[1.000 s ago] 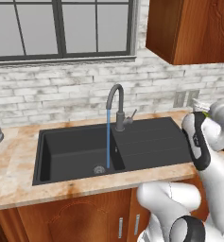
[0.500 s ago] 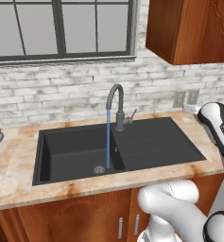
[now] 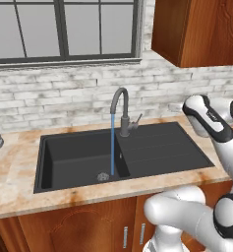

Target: Pick the pears from the sink and place them in one bowl. Place the carrot in the other bowl. Then turn off the sink faucet.

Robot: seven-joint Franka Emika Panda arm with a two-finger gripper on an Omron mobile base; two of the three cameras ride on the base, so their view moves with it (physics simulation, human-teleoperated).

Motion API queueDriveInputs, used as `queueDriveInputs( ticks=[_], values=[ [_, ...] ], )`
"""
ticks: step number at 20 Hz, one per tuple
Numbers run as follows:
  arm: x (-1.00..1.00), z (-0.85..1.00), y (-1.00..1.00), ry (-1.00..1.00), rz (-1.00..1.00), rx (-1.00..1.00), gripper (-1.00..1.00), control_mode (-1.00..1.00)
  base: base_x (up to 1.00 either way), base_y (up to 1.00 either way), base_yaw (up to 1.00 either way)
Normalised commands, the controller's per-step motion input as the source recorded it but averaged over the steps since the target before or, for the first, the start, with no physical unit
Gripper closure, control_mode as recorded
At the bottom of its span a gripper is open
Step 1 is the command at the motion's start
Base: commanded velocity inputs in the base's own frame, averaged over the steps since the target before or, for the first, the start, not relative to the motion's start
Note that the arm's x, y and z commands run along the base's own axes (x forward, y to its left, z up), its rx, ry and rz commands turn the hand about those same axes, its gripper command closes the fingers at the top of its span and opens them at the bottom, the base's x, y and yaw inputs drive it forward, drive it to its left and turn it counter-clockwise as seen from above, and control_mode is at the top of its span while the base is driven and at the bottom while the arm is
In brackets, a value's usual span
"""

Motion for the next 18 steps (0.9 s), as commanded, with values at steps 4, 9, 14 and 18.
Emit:
queueDriveInputs(
  ticks=[4, 9, 14, 18],
  values=[
    [0.59, -0.33, -0.02, 0.00, 0.20, -0.01, -1.00, -1.00, 0.00, 0.00, 0.00],
    [0.74, -0.56, -0.09, 0.01, 0.22, 0.00, -1.00, -1.00, 0.00, 0.00, 0.00],
    [0.72, -0.45, -0.01, 0.03, 0.22, 0.00, -1.00, -1.00, 0.00, 0.00, 0.00],
    [0.56, -0.39, -0.13, 0.00, 0.23, 0.00, -1.00, -1.00, 0.00, 0.00, 0.00]
  ],
)
